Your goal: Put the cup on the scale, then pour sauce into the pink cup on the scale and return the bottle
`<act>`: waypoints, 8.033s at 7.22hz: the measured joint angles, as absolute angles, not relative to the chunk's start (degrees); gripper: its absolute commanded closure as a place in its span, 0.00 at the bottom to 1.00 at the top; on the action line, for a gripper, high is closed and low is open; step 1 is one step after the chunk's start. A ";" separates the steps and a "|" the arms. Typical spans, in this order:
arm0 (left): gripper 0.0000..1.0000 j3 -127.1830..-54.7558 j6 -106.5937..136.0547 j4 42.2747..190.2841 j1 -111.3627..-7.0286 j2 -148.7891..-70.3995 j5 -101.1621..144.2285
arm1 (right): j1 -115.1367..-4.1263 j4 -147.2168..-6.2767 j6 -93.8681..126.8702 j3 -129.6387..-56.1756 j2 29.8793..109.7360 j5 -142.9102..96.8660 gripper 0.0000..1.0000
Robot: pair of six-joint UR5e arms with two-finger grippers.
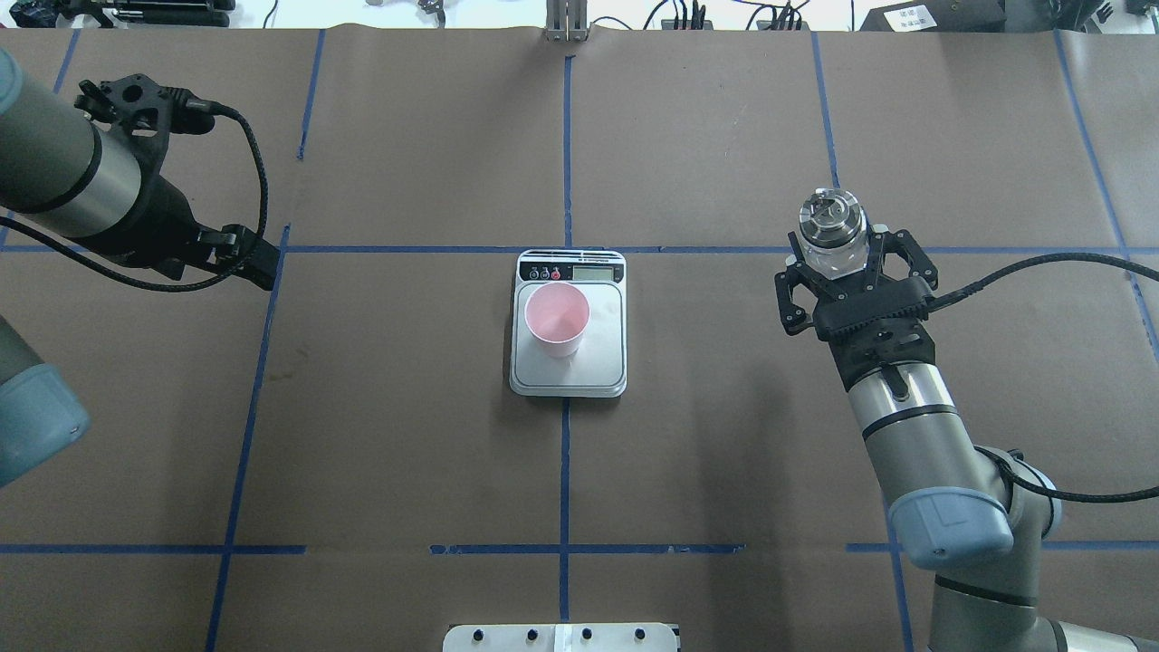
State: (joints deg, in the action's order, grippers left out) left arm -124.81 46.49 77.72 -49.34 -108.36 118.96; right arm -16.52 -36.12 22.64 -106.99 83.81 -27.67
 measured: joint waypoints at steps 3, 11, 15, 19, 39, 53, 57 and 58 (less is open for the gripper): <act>0.00 -125.55 41.86 77.66 -52.22 -107.67 118.29 | -16.64 -43.55 21.53 -106.55 81.96 -25.27 1.00; 0.00 -124.51 25.19 77.77 -61.42 -101.81 118.30 | -11.86 -57.05 21.41 -98.21 67.79 -12.89 1.00; 0.00 -123.47 25.08 77.84 -62.02 -101.69 118.28 | -11.71 -62.01 20.31 -95.40 65.47 -10.33 1.00; 0.00 -122.26 24.99 78.01 -62.13 -101.69 118.30 | -11.03 -62.39 15.39 -91.32 65.56 -4.87 1.00; 0.00 -116.02 21.55 79.89 -64.58 -101.69 118.59 | -9.14 -62.38 -8.72 -85.17 62.18 7.26 1.00; 0.00 -116.17 21.51 79.72 -65.64 -101.71 118.37 | -8.90 -57.42 11.89 -85.53 59.94 -1.25 1.00; 0.00 -116.25 21.45 79.72 -66.19 -102.01 118.30 | -11.08 -45.82 14.95 -89.34 60.56 -11.12 1.00; 0.00 -116.33 21.45 79.72 -66.31 -102.18 118.30 | -12.24 -43.92 17.30 -89.77 61.14 -13.45 1.00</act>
